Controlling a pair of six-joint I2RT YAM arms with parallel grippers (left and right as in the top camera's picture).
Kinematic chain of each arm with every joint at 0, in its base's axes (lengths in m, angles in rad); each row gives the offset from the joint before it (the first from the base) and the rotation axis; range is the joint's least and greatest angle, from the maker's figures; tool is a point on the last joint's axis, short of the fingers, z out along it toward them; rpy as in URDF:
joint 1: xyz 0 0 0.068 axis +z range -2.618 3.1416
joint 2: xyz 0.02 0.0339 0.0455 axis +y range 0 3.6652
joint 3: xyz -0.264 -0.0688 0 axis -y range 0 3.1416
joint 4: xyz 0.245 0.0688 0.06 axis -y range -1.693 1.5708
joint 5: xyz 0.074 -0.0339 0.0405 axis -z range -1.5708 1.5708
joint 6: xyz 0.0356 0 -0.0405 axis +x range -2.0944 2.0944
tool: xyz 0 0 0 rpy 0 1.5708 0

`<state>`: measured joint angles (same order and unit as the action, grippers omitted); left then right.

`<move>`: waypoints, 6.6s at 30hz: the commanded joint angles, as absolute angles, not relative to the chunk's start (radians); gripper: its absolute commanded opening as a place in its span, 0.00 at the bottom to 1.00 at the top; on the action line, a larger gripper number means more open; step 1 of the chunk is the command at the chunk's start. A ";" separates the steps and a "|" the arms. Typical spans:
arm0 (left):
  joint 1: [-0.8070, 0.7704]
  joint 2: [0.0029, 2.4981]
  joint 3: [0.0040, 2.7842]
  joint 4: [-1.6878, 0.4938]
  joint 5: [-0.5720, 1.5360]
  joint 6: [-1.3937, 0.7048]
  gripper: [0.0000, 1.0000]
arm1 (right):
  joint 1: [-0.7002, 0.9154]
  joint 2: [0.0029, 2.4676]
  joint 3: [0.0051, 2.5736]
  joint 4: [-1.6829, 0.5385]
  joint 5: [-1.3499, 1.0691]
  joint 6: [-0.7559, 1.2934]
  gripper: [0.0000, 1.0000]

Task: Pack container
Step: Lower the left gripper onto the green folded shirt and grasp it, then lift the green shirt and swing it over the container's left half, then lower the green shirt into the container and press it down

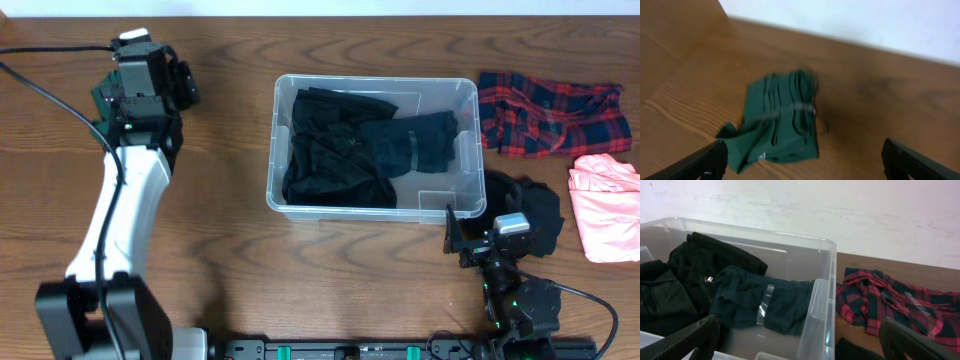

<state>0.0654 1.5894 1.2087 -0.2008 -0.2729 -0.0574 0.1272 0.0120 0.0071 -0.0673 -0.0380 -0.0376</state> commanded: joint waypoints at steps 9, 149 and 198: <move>0.155 1.778 1.508 -0.577 -0.096 -0.023 0.98 | 0.118 0.007 0.006 -0.071 -0.045 -0.050 0.99; -0.600 1.906 1.760 -0.869 0.072 -0.364 0.78 | 0.118 0.007 0.006 -0.071 -0.045 -0.050 0.99; -0.578 1.945 1.768 -0.730 -0.124 -0.322 0.06 | 0.118 0.007 0.006 -0.071 -0.045 -0.050 0.99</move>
